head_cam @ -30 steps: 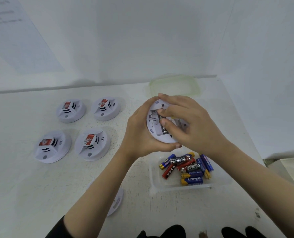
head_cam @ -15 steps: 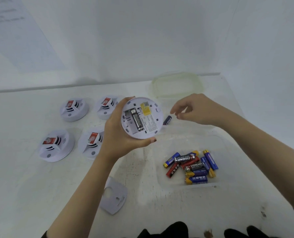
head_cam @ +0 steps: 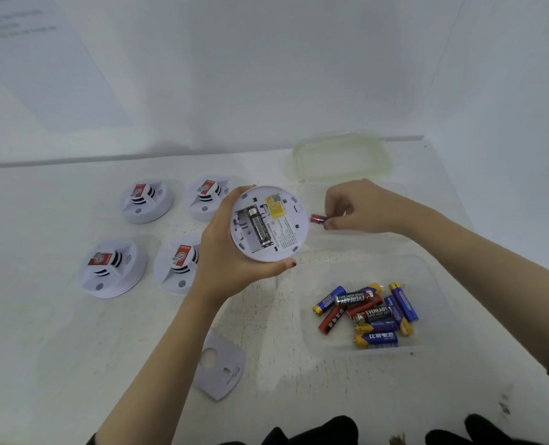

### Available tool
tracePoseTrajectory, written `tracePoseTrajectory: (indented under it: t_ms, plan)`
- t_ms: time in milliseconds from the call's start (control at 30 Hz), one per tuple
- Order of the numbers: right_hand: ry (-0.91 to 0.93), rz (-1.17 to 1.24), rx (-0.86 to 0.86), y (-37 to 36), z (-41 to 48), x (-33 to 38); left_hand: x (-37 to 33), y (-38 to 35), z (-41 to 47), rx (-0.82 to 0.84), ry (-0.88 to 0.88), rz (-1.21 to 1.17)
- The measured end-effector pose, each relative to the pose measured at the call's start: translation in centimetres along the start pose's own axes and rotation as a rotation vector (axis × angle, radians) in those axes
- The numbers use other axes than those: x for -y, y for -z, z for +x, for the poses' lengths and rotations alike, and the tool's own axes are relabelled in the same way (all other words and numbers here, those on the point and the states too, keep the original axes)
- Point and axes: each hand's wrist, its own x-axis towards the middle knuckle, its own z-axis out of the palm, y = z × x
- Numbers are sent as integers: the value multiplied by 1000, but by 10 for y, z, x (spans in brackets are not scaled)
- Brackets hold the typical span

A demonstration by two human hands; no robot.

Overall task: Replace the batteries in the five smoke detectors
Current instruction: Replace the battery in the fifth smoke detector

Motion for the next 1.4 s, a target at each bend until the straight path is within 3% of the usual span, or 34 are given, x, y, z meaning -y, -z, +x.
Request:
tracePoseTrajectory:
  t_ms: [100,500,633,800,967,1100,1267,1400]
  plan:
    - [0,313,-39,0,-12,-6,-2,-3,0,-9,-2,-12]
    - [203,655,-349,6,-53,21,-13,-14,2,41,-54,-84]
    - [394,574,-504,-5,-64,49,-19,-21,6,89,-80,-104]
    - [492,418,-583,-25,-69,62,-23,-26,7,139,-109,-144]
    - [641,-2,-692,-37,-67,55,-24,-35,7,158,-46,-193]
    - [743,-113,-688,-43,-66,48,-27,-33,6,114,-54,-190]
    - [708,-126,-693,-50,-68,45,-24,-35,5,149,-51,-236]
    - [550,56,-683,-49,-70,49,-29,-36,3,149,-89,-211]
